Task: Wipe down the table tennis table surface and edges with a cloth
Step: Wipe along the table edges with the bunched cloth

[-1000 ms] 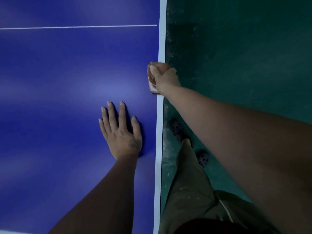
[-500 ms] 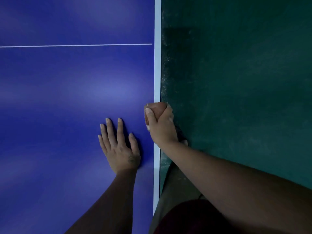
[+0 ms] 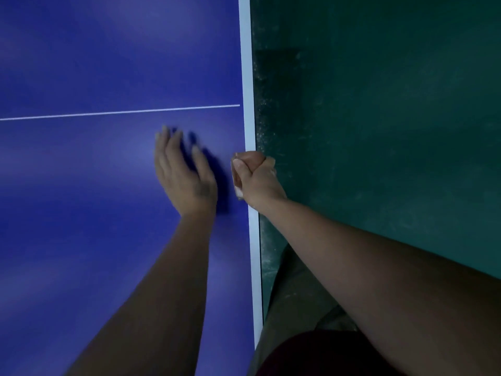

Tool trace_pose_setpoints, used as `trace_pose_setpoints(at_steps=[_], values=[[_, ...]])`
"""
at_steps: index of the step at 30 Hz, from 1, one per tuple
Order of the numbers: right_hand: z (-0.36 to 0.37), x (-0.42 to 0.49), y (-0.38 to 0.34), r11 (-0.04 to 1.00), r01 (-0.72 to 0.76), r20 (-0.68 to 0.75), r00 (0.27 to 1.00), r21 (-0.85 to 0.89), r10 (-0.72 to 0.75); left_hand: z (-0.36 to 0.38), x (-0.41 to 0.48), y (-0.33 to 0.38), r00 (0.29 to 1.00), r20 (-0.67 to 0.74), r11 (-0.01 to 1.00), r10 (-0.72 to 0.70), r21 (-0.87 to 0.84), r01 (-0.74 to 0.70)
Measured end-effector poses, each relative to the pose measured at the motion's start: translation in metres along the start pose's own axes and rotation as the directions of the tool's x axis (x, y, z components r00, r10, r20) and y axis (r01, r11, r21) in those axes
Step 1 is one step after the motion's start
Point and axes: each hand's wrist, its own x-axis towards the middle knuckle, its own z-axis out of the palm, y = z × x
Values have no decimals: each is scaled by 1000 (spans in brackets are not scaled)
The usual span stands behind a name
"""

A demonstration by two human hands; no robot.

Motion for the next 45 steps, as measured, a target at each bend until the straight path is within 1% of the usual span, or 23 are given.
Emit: trace_pose_setpoints(at_steps=[2, 4, 6, 8, 10, 12, 17, 23, 28, 32, 38, 42, 45], values=[[-7, 13, -18, 1000, 1, 8, 1000, 4, -1, 25, 58, 26, 997, 42, 998, 63, 3, -63], [-11, 27, -38, 998, 1, -4, 1000, 57, -1, 48, 110, 46, 986, 116, 991, 120, 51, -126], [-15, 39, -59, 998, -7, -12, 1000, 67, 8, 64, 148, 55, 972, 183, 972, 146, 154, -175], [-17, 49, -73, 998, -19, -21, 1000, 54, 20, 73, 167, 55, 972, 195, 947, 134, 264, -183], [-18, 56, -84, 999, -15, -25, 1000, 47, 16, 77, 169, 53, 980, 157, 932, 122, 322, -167], [-21, 64, -88, 999, -1, -24, 1000, 44, 3, 79, 168, 53, 984, 120, 926, 134, 339, -167], [-26, 72, -94, 998, -4, -25, 1000, 58, 5, 80, 168, 57, 986, 88, 919, 142, 358, -165], [-33, 83, -117, 999, 16, -20, 1000, 44, -15, 82, 169, 55, 985, 49, 928, 164, 331, -170], [-39, 95, -142, 993, 14, -40, 999, 116, -9, 84, 170, 56, 986, 61, 925, 157, 342, -168], [-45, 109, -165, 996, 22, -39, 999, 82, -18, 83, 170, 55, 983, 67, 928, 169, 327, -182], [-55, 133, -194, 995, 39, -32, 999, 94, -36, 83, 171, 56, 982, 96, 926, 164, 329, -186], [-65, 154, -223, 988, 50, 3, 999, 149, -51, 84, 173, 54, 982, 95, 928, 161, 326, -183], [-76, 172, -252, 985, 81, -23, 997, 154, -78, 84, 172, 54, 982, 96, 931, 161, 315, -184]])
